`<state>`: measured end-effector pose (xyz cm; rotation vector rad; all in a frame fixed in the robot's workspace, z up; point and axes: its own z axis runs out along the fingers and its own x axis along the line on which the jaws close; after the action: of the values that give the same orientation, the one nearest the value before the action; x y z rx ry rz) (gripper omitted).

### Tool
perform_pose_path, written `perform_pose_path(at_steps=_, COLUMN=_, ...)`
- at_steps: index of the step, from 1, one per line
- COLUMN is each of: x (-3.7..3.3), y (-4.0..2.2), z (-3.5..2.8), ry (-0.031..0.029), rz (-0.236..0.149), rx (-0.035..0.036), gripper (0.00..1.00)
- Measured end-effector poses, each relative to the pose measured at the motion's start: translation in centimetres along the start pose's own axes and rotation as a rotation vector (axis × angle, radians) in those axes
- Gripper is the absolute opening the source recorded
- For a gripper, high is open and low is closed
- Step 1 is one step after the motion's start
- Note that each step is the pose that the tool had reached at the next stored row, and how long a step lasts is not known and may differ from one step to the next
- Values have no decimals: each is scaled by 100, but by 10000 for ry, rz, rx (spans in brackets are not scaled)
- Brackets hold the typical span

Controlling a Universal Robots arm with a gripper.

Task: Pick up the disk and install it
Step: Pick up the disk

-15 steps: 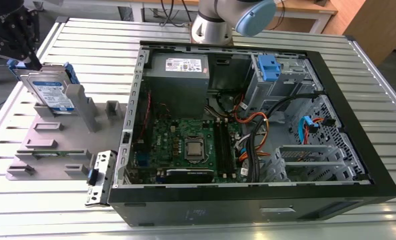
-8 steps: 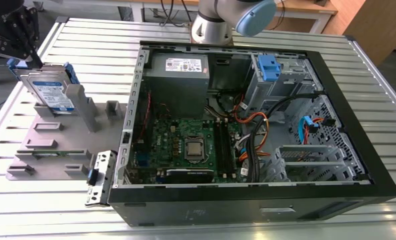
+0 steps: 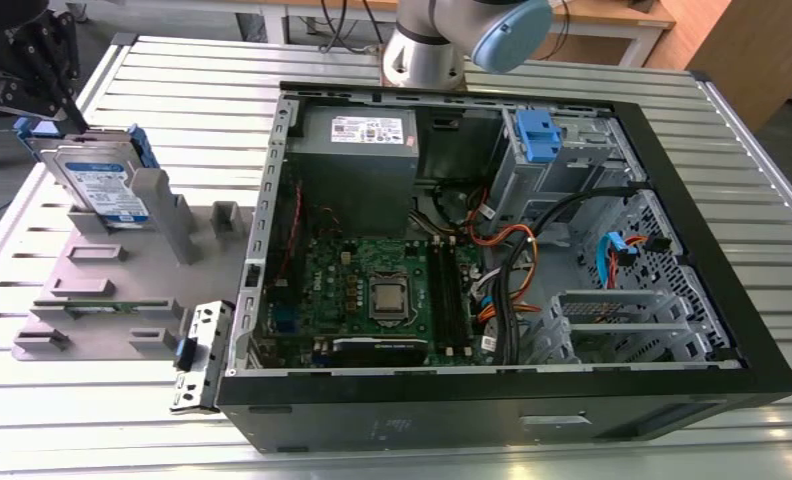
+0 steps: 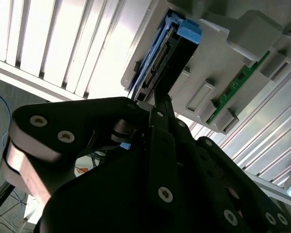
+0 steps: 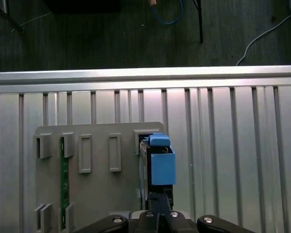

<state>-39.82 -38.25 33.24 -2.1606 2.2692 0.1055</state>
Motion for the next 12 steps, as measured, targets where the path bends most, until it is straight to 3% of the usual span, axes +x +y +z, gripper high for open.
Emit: perform_pose_path(at_steps=12, x=-2, y=-31, z=0, ry=-30, rz=-108, rx=-6, gripper=11)
